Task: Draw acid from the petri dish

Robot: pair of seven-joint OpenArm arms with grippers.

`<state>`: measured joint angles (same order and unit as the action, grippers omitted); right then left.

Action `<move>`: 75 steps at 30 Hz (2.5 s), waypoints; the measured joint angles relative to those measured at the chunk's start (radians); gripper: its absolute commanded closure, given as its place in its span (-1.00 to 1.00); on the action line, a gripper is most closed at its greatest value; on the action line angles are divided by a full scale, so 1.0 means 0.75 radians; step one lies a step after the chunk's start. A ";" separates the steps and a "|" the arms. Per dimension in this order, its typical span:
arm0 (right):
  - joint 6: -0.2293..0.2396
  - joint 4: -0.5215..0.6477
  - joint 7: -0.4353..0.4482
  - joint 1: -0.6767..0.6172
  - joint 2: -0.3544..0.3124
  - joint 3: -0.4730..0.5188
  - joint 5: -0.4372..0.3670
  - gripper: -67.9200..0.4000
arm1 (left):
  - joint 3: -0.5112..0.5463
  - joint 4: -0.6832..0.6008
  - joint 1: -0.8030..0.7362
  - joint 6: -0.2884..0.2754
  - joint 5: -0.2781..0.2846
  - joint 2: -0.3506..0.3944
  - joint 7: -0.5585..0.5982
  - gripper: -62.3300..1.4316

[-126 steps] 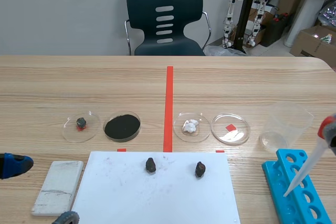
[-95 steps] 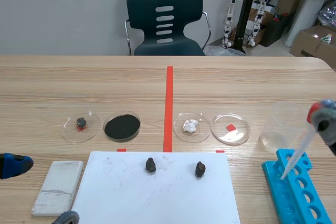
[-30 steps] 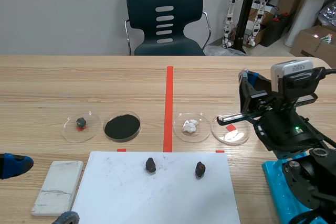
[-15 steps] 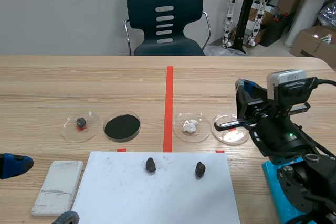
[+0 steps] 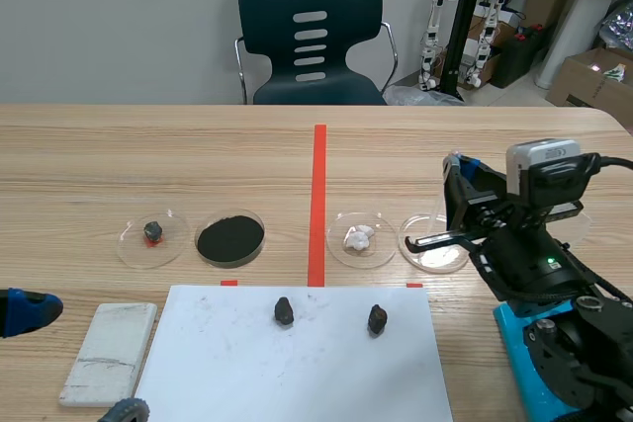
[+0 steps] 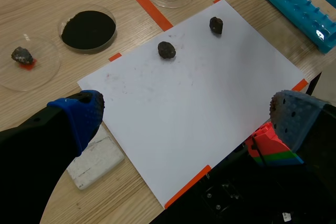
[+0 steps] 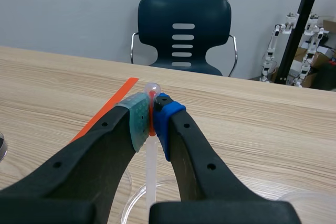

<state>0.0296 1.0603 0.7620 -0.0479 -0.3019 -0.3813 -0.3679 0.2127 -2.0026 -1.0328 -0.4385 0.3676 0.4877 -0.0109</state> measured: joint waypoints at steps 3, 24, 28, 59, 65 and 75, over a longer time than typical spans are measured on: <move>0.000 0.000 -0.001 0.000 0.000 0.000 0.000 0.95 | 0.000 0.000 0.000 0.000 0.000 0.000 0.000 -1.00; 0.000 0.000 -0.006 0.000 0.000 0.000 0.006 0.95 | 0.000 0.000 0.000 0.000 0.000 0.000 0.000 -1.00; -0.001 0.000 -0.015 0.000 0.000 0.000 0.005 0.95 | 0.000 0.000 0.000 0.000 0.000 0.000 0.000 -1.00; -0.001 0.000 -0.009 0.000 0.000 0.001 0.031 0.88 | 0.000 0.000 0.000 0.000 0.000 0.000 0.000 -1.00; -0.001 0.000 -0.009 0.000 0.000 0.001 0.031 0.86 | 0.000 0.000 0.000 0.000 0.000 0.000 0.000 -1.00; -0.001 0.000 -0.006 0.000 0.000 0.001 0.031 0.83 | 0.000 0.000 0.000 0.000 0.000 0.000 0.000 -1.00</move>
<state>0.0292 1.0603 0.7578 -0.0479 -0.3019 -0.3809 -0.3447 0.2127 -2.0026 -1.0328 -0.4385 0.3676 0.4877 -0.0109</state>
